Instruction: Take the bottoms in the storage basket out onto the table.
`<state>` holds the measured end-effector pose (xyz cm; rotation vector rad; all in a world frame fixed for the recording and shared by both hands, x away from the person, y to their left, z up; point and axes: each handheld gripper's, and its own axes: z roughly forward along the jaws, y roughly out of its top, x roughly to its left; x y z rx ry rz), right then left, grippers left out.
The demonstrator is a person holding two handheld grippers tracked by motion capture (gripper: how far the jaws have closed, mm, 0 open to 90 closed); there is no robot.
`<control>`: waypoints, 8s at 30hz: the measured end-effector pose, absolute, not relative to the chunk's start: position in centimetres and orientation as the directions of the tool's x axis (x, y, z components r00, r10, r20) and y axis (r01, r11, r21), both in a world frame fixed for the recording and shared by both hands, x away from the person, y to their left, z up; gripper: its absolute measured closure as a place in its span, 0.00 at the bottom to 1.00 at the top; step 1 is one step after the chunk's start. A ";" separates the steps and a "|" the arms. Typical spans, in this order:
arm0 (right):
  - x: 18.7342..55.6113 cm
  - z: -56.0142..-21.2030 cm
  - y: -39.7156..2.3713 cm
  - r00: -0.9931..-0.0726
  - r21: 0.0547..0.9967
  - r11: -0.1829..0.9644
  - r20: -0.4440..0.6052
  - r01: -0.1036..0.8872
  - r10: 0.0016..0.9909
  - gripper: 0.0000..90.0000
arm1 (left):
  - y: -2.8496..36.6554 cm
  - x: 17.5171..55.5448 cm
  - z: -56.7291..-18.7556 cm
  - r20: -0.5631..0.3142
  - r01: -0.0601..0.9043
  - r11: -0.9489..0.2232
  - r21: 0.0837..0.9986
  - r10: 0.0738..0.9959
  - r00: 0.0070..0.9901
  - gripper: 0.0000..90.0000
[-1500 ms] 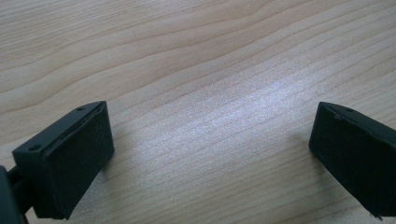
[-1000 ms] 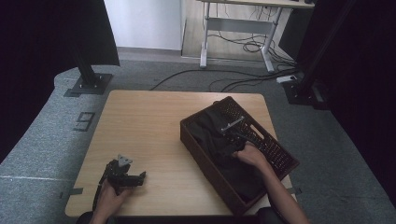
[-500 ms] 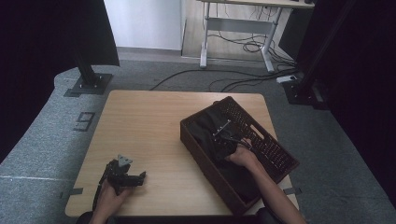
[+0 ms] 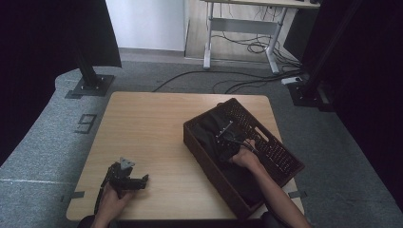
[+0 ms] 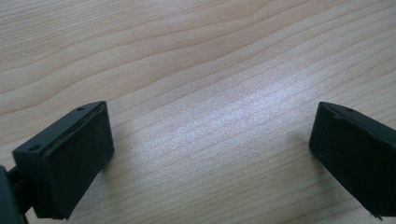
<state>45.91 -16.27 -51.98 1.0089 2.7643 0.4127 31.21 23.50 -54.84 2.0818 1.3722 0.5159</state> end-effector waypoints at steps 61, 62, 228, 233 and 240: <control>40.2 -37.0 -22.5 -0.703 0.827 0.383 0.022 0.413 0.711 0.74 | 24.7 31.2 -54.8 -0.001 0.693 -0.292 0.659 0.921 0.389 0.00; 40.1 -36.7 -22.5 -0.702 0.834 0.379 0.014 0.402 0.712 0.74 | 24.7 31.2 -54.8 -0.001 0.693 -0.293 0.659 0.921 0.390 0.00; 36.7 -33.8 2.3 -0.903 0.978 0.205 -0.063 0.027 0.424 0.73 | 35.7 29.2 -54.7 -0.003 0.743 -0.119 0.659 0.987 0.161 0.00; 37.0 -35.3 2.2 -0.901 0.977 0.206 -0.043 0.052 0.433 0.73 | 35.7 29.2 -54.7 -0.002 0.744 -0.121 0.658 0.987 0.163 0.00; 37.3 -37.4 2.1 -0.896 0.972 0.218 -0.020 0.086 0.443 0.73 | 35.7 29.2 -54.7 -0.003 0.743 -0.120 0.658 0.987 0.162 0.00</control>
